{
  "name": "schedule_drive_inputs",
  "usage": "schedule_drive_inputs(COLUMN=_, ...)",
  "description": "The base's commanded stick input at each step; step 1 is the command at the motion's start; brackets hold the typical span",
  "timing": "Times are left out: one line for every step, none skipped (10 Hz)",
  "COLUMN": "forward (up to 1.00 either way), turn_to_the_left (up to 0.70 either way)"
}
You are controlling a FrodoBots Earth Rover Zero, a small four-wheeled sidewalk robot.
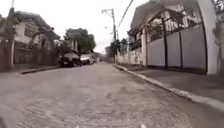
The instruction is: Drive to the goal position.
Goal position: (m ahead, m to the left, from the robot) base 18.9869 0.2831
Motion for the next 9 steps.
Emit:
schedule_drive_inputs(forward=1.00, turn_to_the_left=0.00)
schedule_drive_inputs(forward=1.00, turn_to_the_left=0.00)
schedule_drive_inputs(forward=1.00, turn_to_the_left=0.00)
schedule_drive_inputs(forward=1.00, turn_to_the_left=0.00)
schedule_drive_inputs(forward=1.00, turn_to_the_left=0.00)
schedule_drive_inputs(forward=1.00, turn_to_the_left=0.00)
schedule_drive_inputs(forward=1.00, turn_to_the_left=0.00)
schedule_drive_inputs(forward=1.00, turn_to_the_left=0.00)
schedule_drive_inputs(forward=1.00, turn_to_the_left=0.00)
